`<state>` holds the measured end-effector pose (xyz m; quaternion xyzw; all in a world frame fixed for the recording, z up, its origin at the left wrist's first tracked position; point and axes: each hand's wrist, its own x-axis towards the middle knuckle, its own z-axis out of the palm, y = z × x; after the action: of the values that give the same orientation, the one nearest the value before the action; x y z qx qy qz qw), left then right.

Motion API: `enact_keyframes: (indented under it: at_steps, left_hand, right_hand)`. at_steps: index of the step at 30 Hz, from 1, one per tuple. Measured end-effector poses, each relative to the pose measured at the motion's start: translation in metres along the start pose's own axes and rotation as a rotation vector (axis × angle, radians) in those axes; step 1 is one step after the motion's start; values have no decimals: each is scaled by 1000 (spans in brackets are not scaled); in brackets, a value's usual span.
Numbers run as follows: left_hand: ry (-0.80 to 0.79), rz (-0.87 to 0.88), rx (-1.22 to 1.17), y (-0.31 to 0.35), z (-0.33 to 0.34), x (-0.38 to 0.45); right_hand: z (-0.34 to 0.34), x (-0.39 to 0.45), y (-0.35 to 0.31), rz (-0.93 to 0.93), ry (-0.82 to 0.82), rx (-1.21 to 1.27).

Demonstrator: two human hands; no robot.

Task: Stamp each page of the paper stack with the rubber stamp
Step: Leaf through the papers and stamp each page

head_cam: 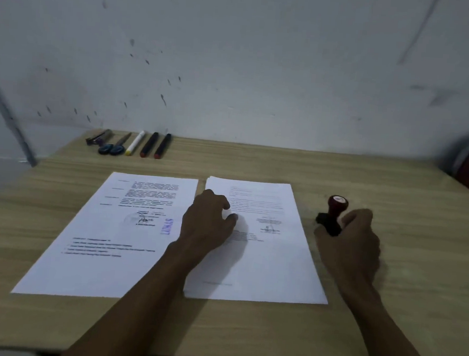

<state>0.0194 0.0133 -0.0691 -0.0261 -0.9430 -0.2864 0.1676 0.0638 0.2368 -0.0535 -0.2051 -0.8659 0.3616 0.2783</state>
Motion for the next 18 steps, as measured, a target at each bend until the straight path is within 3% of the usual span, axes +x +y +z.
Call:
enact_keyframes:
  at_steps: [4, 9, 18]
  left_hand:
    - [59, 24, -40, 7, 9, -1]
    - [99, 72, -91, 9, 14, 1]
    - [98, 91, -126, 7, 13, 3]
  right_hand:
    - [-9, 22, 4, 57, -1, 7]
    - [-5, 39, 5, -2, -180, -94]
    - [-2, 43, -3, -53, -126, -165]
